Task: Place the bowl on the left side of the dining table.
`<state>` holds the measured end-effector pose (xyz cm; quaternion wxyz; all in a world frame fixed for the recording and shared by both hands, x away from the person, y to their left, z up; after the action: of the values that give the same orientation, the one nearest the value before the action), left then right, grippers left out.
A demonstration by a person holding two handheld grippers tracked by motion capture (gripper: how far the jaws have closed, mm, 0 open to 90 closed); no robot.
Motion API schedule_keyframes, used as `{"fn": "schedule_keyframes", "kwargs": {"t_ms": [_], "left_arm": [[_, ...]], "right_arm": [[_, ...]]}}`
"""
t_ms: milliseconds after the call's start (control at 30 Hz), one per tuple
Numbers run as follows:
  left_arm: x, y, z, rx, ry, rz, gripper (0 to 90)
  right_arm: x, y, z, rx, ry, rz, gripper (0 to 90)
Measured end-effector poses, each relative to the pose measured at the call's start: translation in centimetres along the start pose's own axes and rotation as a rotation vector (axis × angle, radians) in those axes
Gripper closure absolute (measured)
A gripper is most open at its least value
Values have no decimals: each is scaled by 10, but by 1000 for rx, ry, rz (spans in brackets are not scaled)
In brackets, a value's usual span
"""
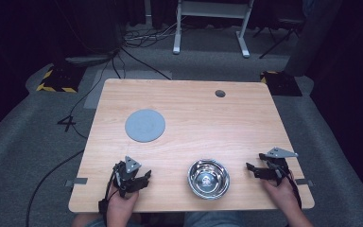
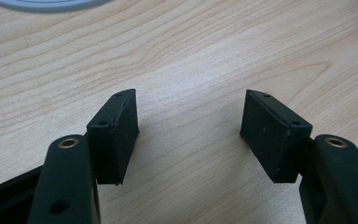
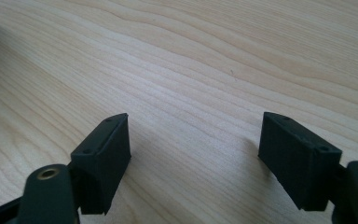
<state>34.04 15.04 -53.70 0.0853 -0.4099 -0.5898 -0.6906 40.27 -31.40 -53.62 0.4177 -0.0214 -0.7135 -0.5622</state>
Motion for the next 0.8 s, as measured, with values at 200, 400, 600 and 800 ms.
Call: {"fn": "schedule_keyframes", "kwargs": {"t_ms": [200, 400, 600, 800], "left_arm": [[0, 0, 0, 6, 3, -4, 375], [0, 0, 0, 16, 3, -5, 378], [0, 0, 0, 3, 7, -2, 377], [-1, 0, -1, 15, 19, -3, 377]], "right_arm": [[0, 0, 0, 0, 0, 0, 247], [0, 0, 0, 0, 0, 0, 247], [0, 0, 0, 0, 0, 0, 247], [0, 0, 0, 0, 0, 0, 247]]}}
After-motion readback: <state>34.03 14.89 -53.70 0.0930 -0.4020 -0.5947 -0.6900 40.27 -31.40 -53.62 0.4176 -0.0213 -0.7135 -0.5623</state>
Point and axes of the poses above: each handheld gripper's, and its own axes: x roughly backward along the jaws, y roughly out of its top, z roughly to its left, the point moved 5 cm from there along -x, roughly forward along the jaws, and after that the axes turned 3 degrees about -z, right-handed, at the moved point
